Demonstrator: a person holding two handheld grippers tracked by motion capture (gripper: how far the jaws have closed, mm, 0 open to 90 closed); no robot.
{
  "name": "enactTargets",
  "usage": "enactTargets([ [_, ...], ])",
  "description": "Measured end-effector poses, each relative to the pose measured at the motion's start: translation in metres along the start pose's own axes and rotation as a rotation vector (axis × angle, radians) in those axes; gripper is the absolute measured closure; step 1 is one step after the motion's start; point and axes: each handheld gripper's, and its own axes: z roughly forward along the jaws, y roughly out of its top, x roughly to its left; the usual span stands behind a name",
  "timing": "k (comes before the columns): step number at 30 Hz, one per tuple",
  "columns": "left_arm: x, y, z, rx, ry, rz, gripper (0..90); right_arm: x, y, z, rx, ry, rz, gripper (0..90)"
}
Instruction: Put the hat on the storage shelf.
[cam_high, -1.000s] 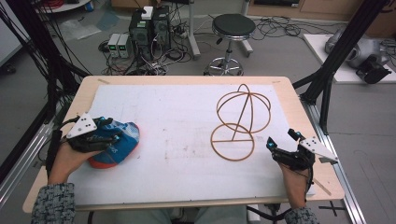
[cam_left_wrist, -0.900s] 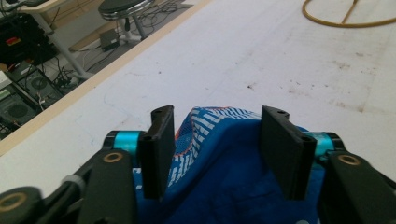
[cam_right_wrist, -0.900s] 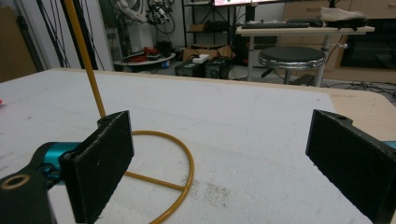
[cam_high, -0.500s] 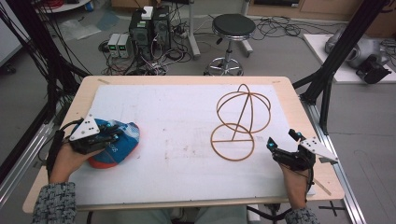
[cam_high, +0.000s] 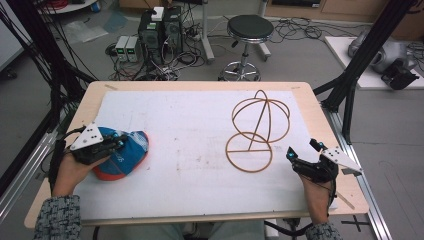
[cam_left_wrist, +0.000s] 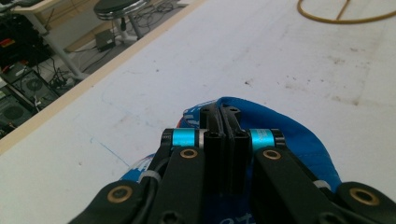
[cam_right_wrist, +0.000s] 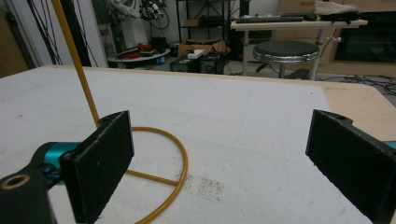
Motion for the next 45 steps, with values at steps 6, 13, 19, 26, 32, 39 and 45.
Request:
enactTargets([
  [6, 0.003, 0.004, -0.007, -0.049, 0.023, -0.047, 88.3, 0.0, 0.0, 0.0, 0.003, -0.003, 0.004, 6.7],
  [13, 0.004, 0.014, -0.015, -0.104, 0.056, -0.078, 88.3, 0.0, 0.0, 0.0, 0.005, -0.001, 0.006, 6.7],
  [19, 0.003, 0.026, -0.02, -0.129, 0.094, -0.089, 88.3, -0.001, 0.0, 0.001, 0.008, -0.001, 0.0, 6.7],
  [26, 0.003, 0.048, -0.019, -0.156, 0.127, -0.101, 88.3, -0.002, 0.0, 0.001, 0.003, -0.006, 0.004, 6.7],
  [32, 0.007, 0.071, -0.014, -0.186, 0.159, -0.124, 88.3, -0.003, 0.0, 0.0, 0.003, -0.004, 0.008, 6.7],
  [39, 0.011, 0.109, -0.011, -0.225, 0.184, -0.12, 88.4, -0.004, 0.0, 0.0, -0.007, -0.001, 0.015, 6.7],
  [45, 0.015, 0.142, -0.007, -0.246, 0.196, -0.084, 88.4, -0.004, 0.0, 0.0, -0.005, -0.001, 0.021, 6.7],
])
